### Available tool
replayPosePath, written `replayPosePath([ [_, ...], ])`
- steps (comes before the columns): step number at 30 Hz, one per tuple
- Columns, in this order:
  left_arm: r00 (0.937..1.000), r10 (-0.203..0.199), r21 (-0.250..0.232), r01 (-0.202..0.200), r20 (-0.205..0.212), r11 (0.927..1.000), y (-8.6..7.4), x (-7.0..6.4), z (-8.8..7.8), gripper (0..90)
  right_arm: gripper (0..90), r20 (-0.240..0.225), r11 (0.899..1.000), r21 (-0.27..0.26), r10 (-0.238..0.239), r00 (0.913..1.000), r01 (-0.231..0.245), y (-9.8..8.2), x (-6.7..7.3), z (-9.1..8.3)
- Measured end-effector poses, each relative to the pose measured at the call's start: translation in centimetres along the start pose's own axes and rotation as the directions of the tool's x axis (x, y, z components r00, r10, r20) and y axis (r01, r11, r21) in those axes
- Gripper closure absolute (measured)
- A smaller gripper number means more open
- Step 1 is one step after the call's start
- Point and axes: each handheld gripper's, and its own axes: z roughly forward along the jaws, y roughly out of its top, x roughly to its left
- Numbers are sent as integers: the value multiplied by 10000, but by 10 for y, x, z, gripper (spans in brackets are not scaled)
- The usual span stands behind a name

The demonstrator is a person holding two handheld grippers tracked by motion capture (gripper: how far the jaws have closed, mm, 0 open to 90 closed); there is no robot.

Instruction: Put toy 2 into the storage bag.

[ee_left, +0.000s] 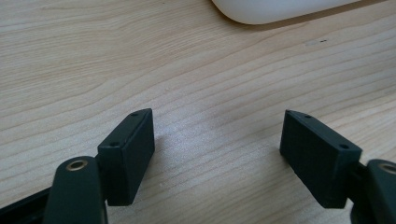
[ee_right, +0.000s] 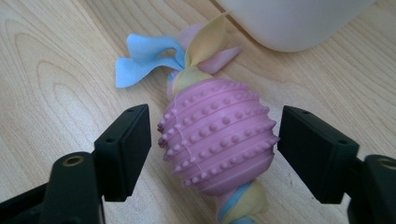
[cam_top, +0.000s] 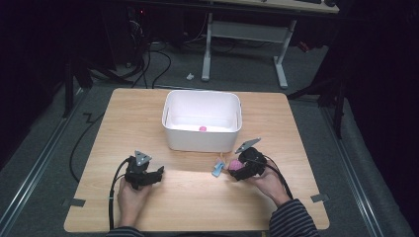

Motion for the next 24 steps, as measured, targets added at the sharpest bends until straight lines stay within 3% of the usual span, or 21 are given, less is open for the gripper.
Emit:
replayPosePath([
  [17,10000,7,3,-7,-2,10000,0,0,0,267,333,44,9996,178,-206,9998,205,-3,1,-2],
  [24,10000,7,1,-7,-3,10000,0,0,0,267,334,-85,9996,-238,-157,9998,155,-4,2,-10],
])
